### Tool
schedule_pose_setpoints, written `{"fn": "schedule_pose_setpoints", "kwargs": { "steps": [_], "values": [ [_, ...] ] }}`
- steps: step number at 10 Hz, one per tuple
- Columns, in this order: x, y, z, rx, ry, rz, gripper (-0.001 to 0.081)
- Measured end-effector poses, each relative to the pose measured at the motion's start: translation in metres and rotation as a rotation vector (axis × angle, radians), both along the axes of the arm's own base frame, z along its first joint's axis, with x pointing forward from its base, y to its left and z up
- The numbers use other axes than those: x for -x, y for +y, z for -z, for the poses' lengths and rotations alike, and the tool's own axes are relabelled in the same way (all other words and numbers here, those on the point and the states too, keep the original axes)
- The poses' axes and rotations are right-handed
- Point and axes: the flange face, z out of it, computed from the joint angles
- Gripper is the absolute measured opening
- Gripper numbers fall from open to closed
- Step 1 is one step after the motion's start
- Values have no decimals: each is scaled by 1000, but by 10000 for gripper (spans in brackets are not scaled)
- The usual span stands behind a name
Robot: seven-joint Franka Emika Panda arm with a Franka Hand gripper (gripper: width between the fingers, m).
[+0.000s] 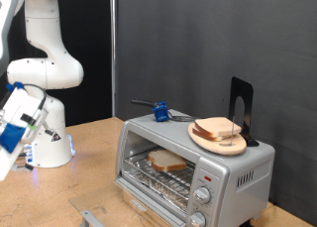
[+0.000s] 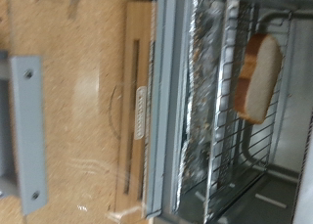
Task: Make a piece of toast with the oven
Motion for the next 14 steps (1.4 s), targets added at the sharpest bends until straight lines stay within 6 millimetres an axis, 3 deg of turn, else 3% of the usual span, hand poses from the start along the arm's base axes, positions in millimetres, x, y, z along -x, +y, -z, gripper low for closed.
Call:
{"fn": "schedule_pose_setpoints", "kwargs": {
  "steps": [5,11,14],
  "values": [
    [-7,-18,40,45,-18,-10,808],
    [3,11,94,90,0,-69,808],
    [8,35,120,100,15,-64,808]
  ]
}}
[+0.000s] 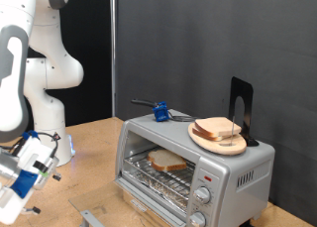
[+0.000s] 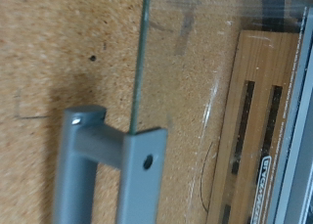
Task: Make a piece of toast with the oven
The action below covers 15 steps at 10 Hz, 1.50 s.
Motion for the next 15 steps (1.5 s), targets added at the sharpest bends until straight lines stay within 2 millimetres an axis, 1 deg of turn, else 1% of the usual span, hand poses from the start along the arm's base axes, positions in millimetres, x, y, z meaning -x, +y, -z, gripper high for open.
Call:
{"fn": "schedule_pose_setpoints", "kwargs": {
  "steps": [2,4,6,8,9,10,13,15],
  "values": [
    [-5,26,14,-17,15,-8,808],
    [-12,53,22,-30,22,-19,808],
    [-17,77,25,-47,26,-29,808],
    [-20,92,23,-70,34,-38,808],
    [-21,96,17,-104,39,-40,808],
    [-21,96,5,-161,46,-46,808],
    [-16,88,-42,-317,64,-106,808],
    [-19,90,-69,-346,49,-124,808]
  ]
}}
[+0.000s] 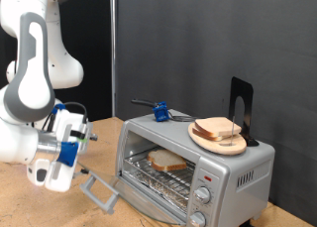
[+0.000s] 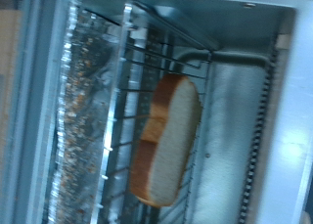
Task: Make a piece of toast with the oven
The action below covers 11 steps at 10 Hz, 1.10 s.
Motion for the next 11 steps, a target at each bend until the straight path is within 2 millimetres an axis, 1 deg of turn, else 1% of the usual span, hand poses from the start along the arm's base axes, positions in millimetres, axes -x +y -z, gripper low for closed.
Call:
{"fn": "schedule_pose_setpoints", "kwargs": {
  "steps": [1,2,4,7,9,11],
  "values": [
    [-4,5,-12,-2,-18,3,808],
    [-9,15,-24,-9,-36,8,808],
    [-22,41,-38,-3,-52,19,808],
    [-32,78,-42,25,-38,14,808],
    [-33,92,-39,42,-34,8,808],
    [-31,98,-37,49,-29,4,808]
  ]
}}
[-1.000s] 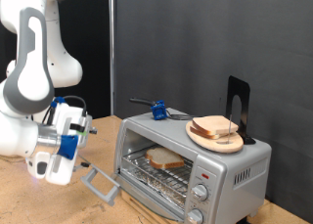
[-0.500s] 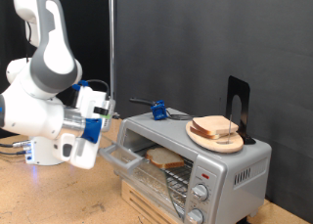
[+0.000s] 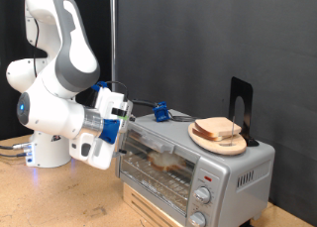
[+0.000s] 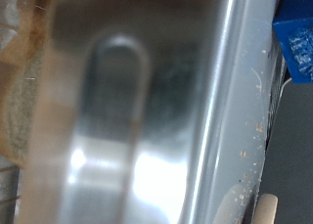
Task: Make a piece of toast with the oven
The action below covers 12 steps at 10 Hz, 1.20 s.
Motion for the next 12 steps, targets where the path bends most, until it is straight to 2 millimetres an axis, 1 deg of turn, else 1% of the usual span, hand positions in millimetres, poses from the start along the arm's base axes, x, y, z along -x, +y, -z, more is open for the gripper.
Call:
{"fn": "schedule_pose_setpoints", "kwargs": {
  "steps": [1,2,3,6,7,8,10,11,12],
  "values": [
    [1,-1,0,0,8,6,808],
    [2,-6,-1,1,12,24,808],
    [4,-20,-5,9,19,63,808],
    [17,-75,-11,65,7,178,808],
    [20,-84,-11,80,9,188,808],
    [20,-83,-11,74,11,183,808],
    [34,-66,-11,-28,98,40,808],
    [29,-66,-15,-53,144,27,808],
    [14,-70,-19,-67,185,43,808]
  ]
}}
